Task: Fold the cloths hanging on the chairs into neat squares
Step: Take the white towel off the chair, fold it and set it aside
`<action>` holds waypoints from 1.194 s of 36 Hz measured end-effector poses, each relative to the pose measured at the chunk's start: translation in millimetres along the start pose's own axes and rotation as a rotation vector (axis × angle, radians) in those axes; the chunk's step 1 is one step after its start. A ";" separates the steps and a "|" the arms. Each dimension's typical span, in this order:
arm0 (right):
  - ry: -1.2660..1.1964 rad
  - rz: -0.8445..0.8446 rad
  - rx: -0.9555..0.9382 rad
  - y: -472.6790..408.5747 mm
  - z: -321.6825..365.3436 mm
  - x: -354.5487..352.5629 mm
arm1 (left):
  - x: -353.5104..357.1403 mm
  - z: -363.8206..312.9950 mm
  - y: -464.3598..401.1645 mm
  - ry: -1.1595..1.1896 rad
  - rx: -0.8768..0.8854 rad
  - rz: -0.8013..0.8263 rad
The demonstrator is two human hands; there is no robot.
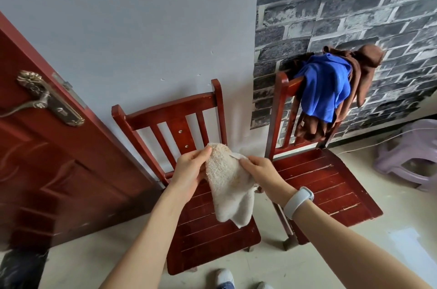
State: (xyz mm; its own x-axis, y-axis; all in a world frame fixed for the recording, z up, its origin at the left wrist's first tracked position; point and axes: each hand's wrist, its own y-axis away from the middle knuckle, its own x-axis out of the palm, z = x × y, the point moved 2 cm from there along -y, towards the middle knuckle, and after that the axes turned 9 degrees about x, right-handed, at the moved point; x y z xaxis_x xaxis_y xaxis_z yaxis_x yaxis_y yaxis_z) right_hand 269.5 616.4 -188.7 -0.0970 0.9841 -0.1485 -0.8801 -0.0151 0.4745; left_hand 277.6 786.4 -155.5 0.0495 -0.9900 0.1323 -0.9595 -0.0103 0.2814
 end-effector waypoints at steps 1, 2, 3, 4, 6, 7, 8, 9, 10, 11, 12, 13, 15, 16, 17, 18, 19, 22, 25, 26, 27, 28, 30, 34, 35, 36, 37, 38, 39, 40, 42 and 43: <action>0.035 -0.044 -0.033 -1.5 3.7 -1.6 | -2.2 -0.6 -0.1 -0.027 0.021 -0.015; 0.069 -0.075 -0.064 -3.2 6.6 -3.0 | -5.1 -1.2 -0.8 -0.060 0.039 -0.032; 0.097 -0.103 -0.089 -5.7 8.6 -4.5 | -7.7 -1.8 -1.4 -0.085 0.051 -0.050; 0.114 -0.138 -0.102 -7.7 10.5 -6.4 | -11.1 -1.8 -2.7 -0.101 0.057 -0.073; 0.103 -0.229 -0.091 -12.6 13.4 -13.5 | -19.1 -1.5 -4.9 -0.105 0.050 -0.151; 0.058 -0.267 -0.070 -15.1 14.5 -18.5 | -23.9 -1.8 -5.5 -0.091 0.042 -0.205; 0.006 -0.300 -0.041 -18.0 15.6 -23.9 | -29.0 -2.2 -5.7 -0.074 0.037 -0.254; -0.049 -0.332 -0.013 -20.6 16.7 -29.8 | -34.6 -2.5 -5.5 -0.059 0.037 -0.292; -0.103 -0.364 0.009 -23.0 17.6 -35.8 | -40.6 -2.9 -5.4 -0.047 0.040 -0.315; -0.148 -0.399 0.020 -25.0 18.4 -41.5 | -46.5 -3.7 -5.0 -0.040 0.045 -0.329; -0.177 -0.435 0.031 -26.4 18.8 -46.7 | -53.0 -4.1 -5.2 -0.038 0.042 -0.336; -0.191 -0.461 0.043 -27.1 19.4 -50.8 | -58.5 -4.7 -5.4 -0.029 0.034 -0.338; -0.196 -0.476 0.106 -33.3 15.6 -57.0 | -68.1 -4.7 -7.6 0.006 -0.003 -0.327; -0.210 -0.458 0.165 -35.7 13.1 -58.0 | -71.8 -5.0 -8.6 0.010 -0.023 -0.309; -0.246 -0.417 0.224 -35.9 11.8 -57.4 | -75.4 -4.9 -9.6 -0.001 -0.043 -0.289; -0.284 -0.360 0.274 -37.0 10.3 -57.1 | -79.3 -4.1 -10.4 -0.027 -0.059 -0.265; -0.312 -0.312 0.310 -37.4 9.4 -56.8 | -82.9 -3.0 -11.2 -0.057 -0.070 -0.240; -0.268 -0.221 0.337 -37.9 5.8 -61.0 | -92.4 -0.2 -10.2 -0.119 -0.112 -0.151; -0.160 -0.245 0.305 -36.7 2.2 -67.6 | -99.6 2.7 -8.4 -0.164 -0.160 -0.048; -0.113 -0.270 0.285 -36.7 1.6 -69.7 | -101.4 3.3 -7.2 -0.159 -0.168 -0.027; -0.062 -0.302 0.258 -37.5 0.3 -71.4 | -102.4 4.0 -6.4 -0.141 -0.168 -0.017; 0.007 -0.343 0.232 -36.3 0.6 -72.4 | -103.3 4.5 -5.6 -0.116 -0.160 -0.022; 0.113 -0.412 0.165 -35.5 0.8 -73.4 | -105.5 6.5 -5.7 -0.055 -0.146 -0.071; 0.307 -0.444 0.145 -37.3 0.4 -71.3 | -111.5 15.2 -10.2 0.126 -0.200 -0.200; 0.319 -0.422 0.178 -39.0 -0.4 -70.8 | -113.9 18.5 -12.2 0.133 -0.232 -0.222; 0.310 -0.388 0.224 -39.2 0.0 -69.8 | -116.4 21.8 -14.2 0.113 -0.267 -0.225; 0.287 -0.356 0.259 -41.3 -1.9 -70.3 | -117.5 24.4 -15.5 0.076 -0.309 -0.201; 0.270 -0.334 0.279 -42.3 -2.5 -70.7 | -118.0 27.0 -15.8 0.035 -0.355 -0.159; 0.266 -0.324 0.281 -43.1 -3.5 -71.3 | -118.0 29.3 -15.9 -0.003 -0.394 -0.116; 0.279 -0.327 0.260 -43.3 -4.0 -71.6 | -117.5 31.0 -15.8 -0.038 -0.417 -0.082; 0.324 -0.358 0.181 -41.3 -2.7 -72.2 | -116.7 33.6 -14.3 -0.108 -0.433 -0.029; 0.338 -0.376 0.138 -41.6 -3.1 -72.8 | -115.9 34.9 -13.9 -0.139 -0.434 0.003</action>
State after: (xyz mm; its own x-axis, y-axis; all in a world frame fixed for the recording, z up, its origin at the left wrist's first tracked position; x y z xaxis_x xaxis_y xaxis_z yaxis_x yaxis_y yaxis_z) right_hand 311.7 544.8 -200.3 0.0492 0.8049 -0.5914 -0.8160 0.3738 0.4409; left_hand 275.5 896.3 -207.9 -0.0194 -0.9997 0.0129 -0.7530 0.0231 0.6576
